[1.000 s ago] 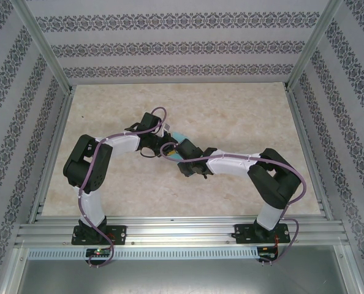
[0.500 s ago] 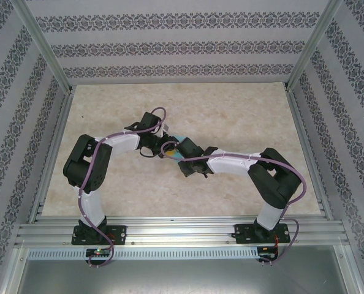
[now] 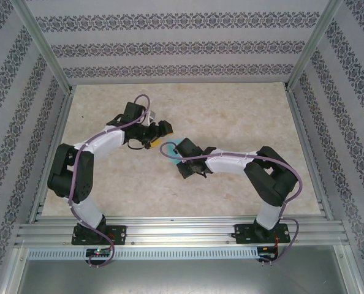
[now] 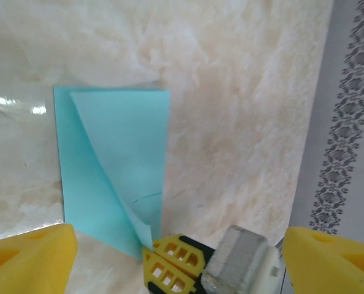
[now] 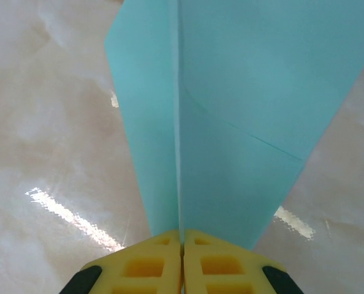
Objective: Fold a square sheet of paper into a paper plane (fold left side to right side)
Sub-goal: Fourth fold the wing at the center of the table.
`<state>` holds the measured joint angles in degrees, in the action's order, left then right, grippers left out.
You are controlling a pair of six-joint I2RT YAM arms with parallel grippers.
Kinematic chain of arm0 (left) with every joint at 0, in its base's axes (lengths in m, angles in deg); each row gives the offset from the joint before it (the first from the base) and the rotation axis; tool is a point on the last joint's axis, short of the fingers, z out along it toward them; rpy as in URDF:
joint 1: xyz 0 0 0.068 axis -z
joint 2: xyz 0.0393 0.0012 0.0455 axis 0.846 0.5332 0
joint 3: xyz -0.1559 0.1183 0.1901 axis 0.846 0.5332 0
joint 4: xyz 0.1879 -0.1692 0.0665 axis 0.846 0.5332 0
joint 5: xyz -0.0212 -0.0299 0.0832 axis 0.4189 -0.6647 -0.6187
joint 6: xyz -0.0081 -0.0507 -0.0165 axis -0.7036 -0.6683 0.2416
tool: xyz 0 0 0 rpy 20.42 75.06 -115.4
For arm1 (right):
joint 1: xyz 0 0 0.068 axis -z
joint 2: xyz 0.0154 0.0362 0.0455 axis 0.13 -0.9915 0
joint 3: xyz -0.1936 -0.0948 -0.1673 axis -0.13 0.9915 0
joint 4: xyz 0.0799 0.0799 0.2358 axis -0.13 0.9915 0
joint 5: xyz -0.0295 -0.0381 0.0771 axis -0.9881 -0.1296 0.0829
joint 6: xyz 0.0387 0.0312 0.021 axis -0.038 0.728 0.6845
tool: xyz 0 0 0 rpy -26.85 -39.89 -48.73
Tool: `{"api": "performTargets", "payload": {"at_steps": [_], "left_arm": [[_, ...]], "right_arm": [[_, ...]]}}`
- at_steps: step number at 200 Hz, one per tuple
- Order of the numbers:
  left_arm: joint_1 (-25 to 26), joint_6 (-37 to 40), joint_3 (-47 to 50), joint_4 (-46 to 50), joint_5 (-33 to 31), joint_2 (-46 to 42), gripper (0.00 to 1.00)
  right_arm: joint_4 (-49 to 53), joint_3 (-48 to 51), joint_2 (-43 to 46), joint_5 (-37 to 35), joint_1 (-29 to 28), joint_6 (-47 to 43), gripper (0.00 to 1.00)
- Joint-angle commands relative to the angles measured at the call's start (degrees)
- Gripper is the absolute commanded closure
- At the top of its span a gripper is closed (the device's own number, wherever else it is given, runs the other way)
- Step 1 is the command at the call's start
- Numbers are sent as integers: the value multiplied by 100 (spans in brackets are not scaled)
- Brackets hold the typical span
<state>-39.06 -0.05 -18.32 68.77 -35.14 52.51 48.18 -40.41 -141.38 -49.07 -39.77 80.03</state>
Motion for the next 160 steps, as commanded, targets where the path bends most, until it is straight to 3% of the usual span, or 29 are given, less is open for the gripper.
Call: {"api": "performTargets", "payload": {"at_steps": [1,47,91,160], "left_arm": [[-173,-84,300,-330,20,-165,14],[-126,-287,823,-1053,301,-45,39],[229,-363,816,-1272,324,373,63],[608,-609,574,-1594,360,980,71]], "right_arm": [[-226,33,-9,326,113,47,91],[-575,233,229,1085,424,198,91],[-900,355,287,1822,727,426,90],[-1350,589,266,2414,1019,750,90]]}}
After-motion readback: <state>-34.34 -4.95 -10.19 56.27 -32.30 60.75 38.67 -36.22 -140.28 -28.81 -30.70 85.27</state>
